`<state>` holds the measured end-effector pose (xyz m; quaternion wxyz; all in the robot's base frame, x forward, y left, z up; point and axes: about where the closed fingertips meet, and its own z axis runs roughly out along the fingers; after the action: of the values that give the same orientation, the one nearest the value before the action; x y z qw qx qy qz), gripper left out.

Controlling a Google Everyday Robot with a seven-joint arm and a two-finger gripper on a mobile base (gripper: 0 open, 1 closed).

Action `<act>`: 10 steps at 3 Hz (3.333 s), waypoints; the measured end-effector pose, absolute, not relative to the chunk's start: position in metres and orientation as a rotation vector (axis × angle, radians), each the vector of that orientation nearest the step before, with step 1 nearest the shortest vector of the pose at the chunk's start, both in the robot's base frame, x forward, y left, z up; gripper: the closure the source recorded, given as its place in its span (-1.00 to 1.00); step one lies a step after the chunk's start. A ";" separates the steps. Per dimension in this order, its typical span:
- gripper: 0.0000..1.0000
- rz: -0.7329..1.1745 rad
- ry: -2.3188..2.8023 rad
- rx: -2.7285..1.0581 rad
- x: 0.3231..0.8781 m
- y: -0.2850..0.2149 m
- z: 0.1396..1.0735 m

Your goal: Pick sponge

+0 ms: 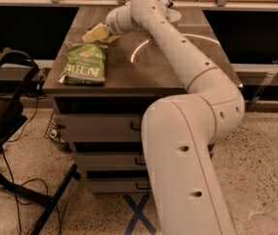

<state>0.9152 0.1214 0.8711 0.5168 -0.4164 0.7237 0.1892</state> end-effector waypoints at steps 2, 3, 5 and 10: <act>-0.40 0.545 1.849 -0.940 0.926 0.117 0.824; 0.06 0.548 1.852 -0.938 0.926 0.117 0.825; 1.00 0.548 1.852 -0.938 0.926 0.117 0.831; 1.00 0.529 1.781 -1.015 0.836 -0.047 0.985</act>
Offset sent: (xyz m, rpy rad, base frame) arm 0.0259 -0.0204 -0.0634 0.0546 0.1907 -0.0636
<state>0.8356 -0.0474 0.9847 0.4903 -0.4177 0.7333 0.2176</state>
